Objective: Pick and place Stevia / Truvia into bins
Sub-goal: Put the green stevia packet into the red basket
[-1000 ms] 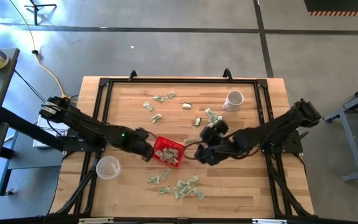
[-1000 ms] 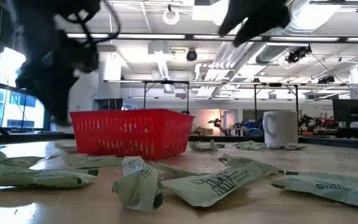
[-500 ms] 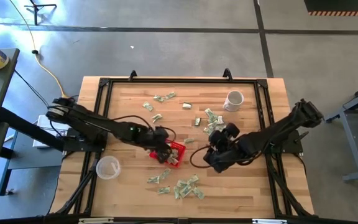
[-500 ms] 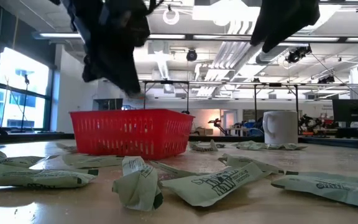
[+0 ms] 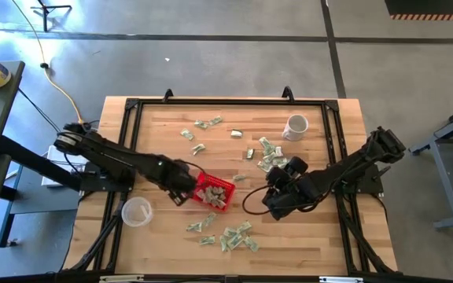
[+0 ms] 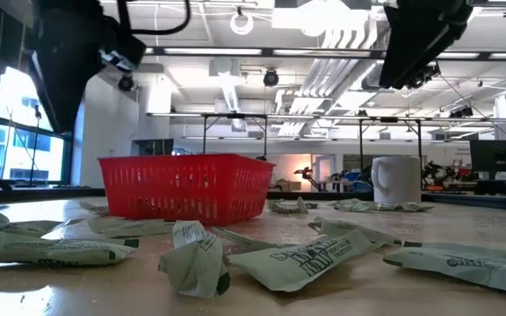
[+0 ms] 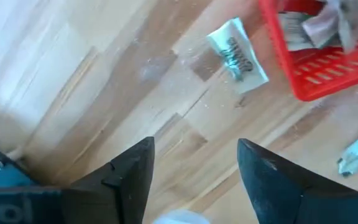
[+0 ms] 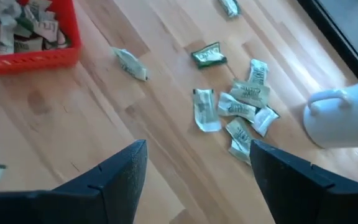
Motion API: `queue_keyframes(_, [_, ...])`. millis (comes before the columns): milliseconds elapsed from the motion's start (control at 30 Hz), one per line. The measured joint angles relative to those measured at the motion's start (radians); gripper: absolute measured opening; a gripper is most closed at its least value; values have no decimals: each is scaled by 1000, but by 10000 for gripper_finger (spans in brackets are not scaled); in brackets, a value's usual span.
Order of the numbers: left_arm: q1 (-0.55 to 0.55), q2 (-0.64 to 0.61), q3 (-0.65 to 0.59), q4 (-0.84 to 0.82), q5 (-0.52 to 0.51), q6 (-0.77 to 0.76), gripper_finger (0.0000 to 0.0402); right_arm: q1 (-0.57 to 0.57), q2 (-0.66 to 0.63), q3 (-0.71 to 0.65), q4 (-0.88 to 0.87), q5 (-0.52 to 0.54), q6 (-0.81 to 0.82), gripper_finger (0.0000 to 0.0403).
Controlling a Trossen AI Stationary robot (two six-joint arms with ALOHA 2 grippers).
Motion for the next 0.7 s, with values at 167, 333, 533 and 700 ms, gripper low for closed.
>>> queue_keyframes(167, [-11,-11,-67,154,-49,-95,235,-6,0,-48,19,-6,40,275])
queue_keyframes(333, [11,33,-111,378,-44,-69,211,-13,0,-98,85,-58,60,275])
queue_keyframes(533, [14,75,-112,520,75,-18,192,-6,-1,-102,115,-63,67,275])
queue_keyframes(700, [14,40,-110,589,124,67,185,-6,-1,-102,117,-62,66,275])
